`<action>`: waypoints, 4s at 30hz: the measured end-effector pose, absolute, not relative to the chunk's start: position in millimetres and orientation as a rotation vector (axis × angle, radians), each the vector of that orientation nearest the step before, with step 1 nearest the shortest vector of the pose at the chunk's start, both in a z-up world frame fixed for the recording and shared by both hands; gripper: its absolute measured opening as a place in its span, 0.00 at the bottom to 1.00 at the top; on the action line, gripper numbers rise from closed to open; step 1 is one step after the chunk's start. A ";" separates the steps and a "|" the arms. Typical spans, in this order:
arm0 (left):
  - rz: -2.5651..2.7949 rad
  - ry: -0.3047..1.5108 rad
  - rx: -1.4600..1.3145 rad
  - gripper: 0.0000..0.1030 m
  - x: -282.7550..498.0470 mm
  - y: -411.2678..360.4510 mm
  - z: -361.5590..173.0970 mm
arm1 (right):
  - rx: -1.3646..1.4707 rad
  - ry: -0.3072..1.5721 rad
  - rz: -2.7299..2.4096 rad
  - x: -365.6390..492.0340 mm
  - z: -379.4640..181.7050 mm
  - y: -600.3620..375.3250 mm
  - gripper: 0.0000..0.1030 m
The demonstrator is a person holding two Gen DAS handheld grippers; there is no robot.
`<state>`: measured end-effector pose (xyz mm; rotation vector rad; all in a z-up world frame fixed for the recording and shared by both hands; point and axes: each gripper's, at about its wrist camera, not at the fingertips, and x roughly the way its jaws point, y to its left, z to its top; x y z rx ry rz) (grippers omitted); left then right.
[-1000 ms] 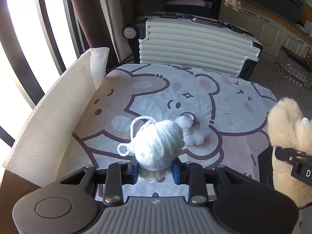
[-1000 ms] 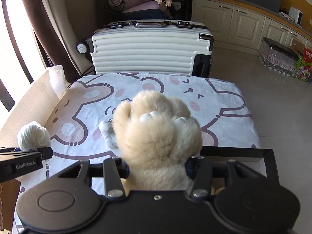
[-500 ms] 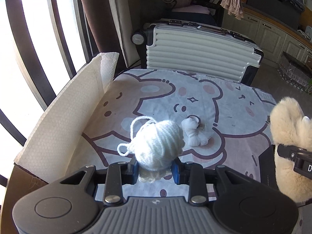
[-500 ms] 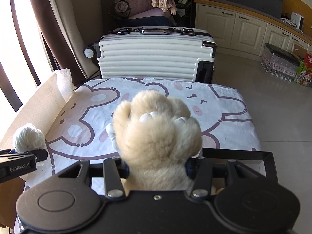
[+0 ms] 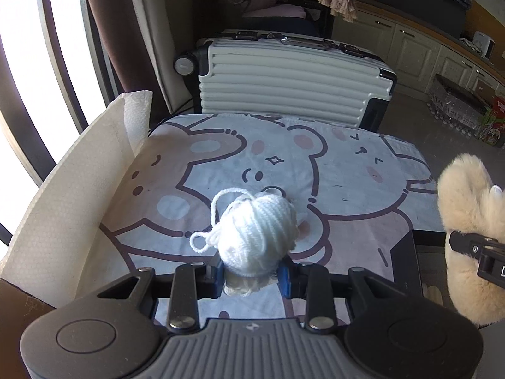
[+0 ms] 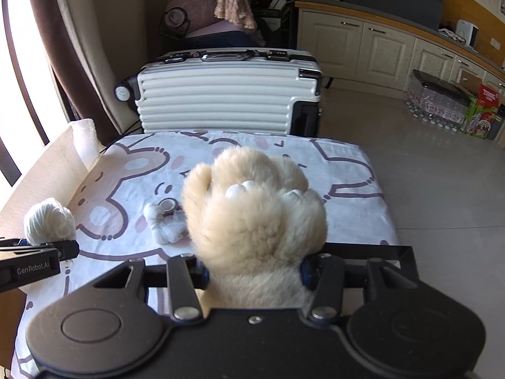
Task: Organize objects
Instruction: 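Carry the yarn ball and plush bear with both tools over the black box, then lower the yarn ball with the left tool while the right tool lowers the bear into the box, then open both tools to release the yarn ball and bear in the box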
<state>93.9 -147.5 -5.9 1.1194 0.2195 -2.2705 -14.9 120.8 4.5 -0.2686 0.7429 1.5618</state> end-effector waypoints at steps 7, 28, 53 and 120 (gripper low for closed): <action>-2.340 0.193 1.154 0.33 72.3 -124.7 -13.1 | -0.257 0.760 1.495 17.5 -8.2 116.6 0.48; -2.521 0.195 1.211 0.33 17.1 -78.3 -40.3 | -0.172 0.740 1.363 87.2 -49.8 120.4 0.48; -2.685 0.248 1.389 0.33 -52.9 -29.6 -98.2 | -0.449 1.026 1.368 92.6 -160.0 169.4 0.50; -2.535 0.297 1.415 0.62 -68.2 -35.3 -117.0 | -0.531 1.108 1.369 91.3 -147.3 162.3 0.25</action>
